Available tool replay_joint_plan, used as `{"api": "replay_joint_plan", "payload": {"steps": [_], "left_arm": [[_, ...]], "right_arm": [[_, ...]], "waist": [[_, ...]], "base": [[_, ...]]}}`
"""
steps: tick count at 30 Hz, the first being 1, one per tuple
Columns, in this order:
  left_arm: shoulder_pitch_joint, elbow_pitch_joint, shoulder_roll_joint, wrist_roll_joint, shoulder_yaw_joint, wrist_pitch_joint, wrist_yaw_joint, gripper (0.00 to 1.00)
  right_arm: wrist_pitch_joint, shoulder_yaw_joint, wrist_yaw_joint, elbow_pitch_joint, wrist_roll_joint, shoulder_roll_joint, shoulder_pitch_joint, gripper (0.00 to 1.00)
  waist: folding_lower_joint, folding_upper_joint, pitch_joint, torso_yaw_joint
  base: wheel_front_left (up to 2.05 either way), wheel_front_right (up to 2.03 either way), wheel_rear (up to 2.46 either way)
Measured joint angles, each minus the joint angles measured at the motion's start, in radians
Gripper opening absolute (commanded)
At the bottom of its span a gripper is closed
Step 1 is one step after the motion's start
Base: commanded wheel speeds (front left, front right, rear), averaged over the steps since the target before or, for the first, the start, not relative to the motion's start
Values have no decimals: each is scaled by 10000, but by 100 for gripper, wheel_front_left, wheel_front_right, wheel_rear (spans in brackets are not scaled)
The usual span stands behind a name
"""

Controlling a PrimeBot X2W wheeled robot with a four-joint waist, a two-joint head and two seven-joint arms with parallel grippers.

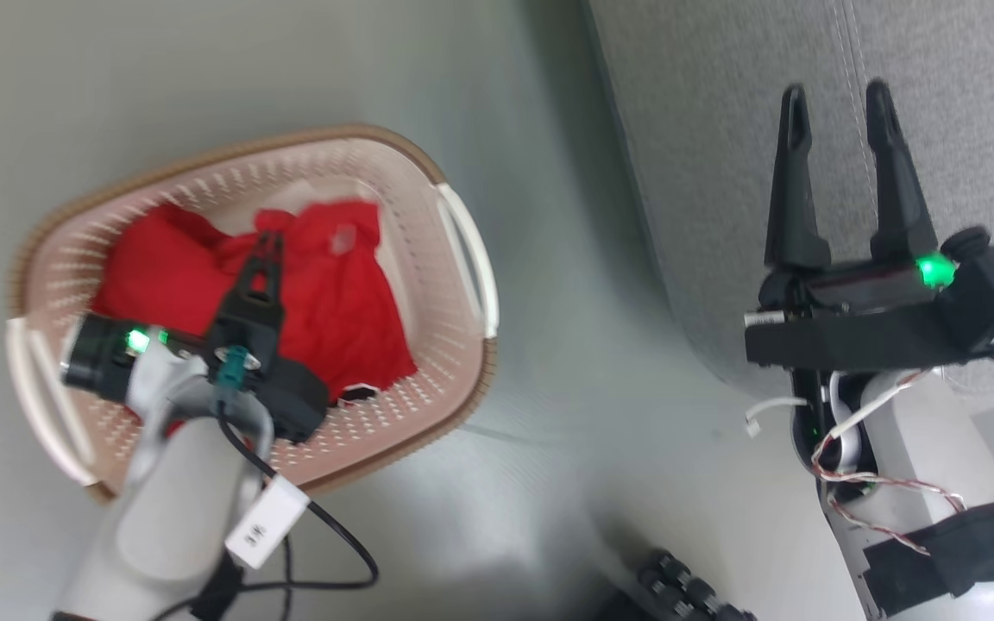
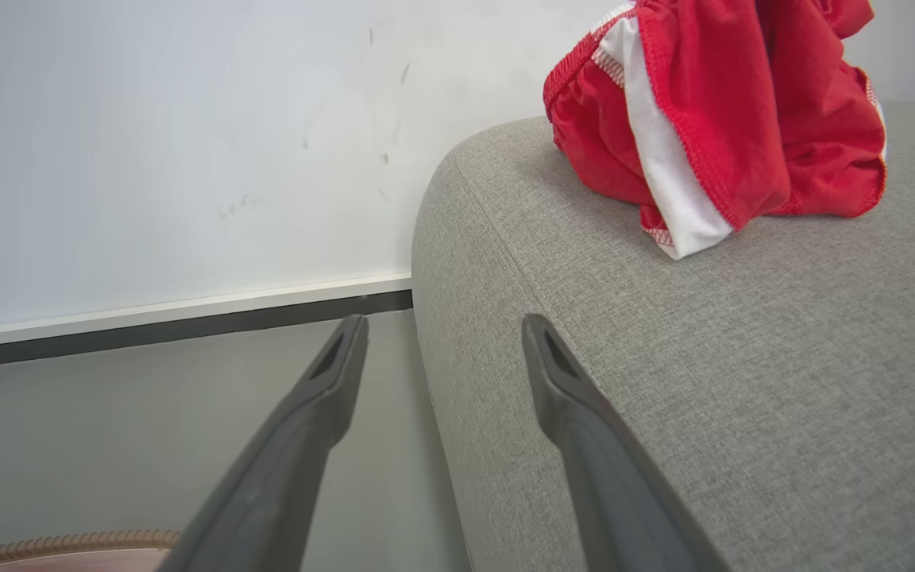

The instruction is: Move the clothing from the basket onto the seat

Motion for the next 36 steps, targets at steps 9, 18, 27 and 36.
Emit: {"api": "replay_joint_plan", "payload": {"steps": [9,18,27,36], "left_arm": [[737,-1099,-543,-322,-50,-4,-192,0],[1464,-2272,-721,-871,-48,-4,-635,0],[1457,-2608,-637,-905,-180,-4,-1156,0],[1027,-2675,-445,-834,-491,-4,-1687,0]], "right_arm": [[0,-123,167,456,-226,-456,540,100],[0,-98,382,748,-399,-623,1065,100],[0,75,627,1220,-466,-635,1285,100],[0,355,920,1833,-460,-453,1402,100]], "waist": [[0,1,-1123,722],[-1,-1,-2573,1475],[-2,0,-3787,1983],[-1,-1,-5161,2495]], "base": [[0,0,0],[0,0,0],[0,0,0],[0,0,0]]}}
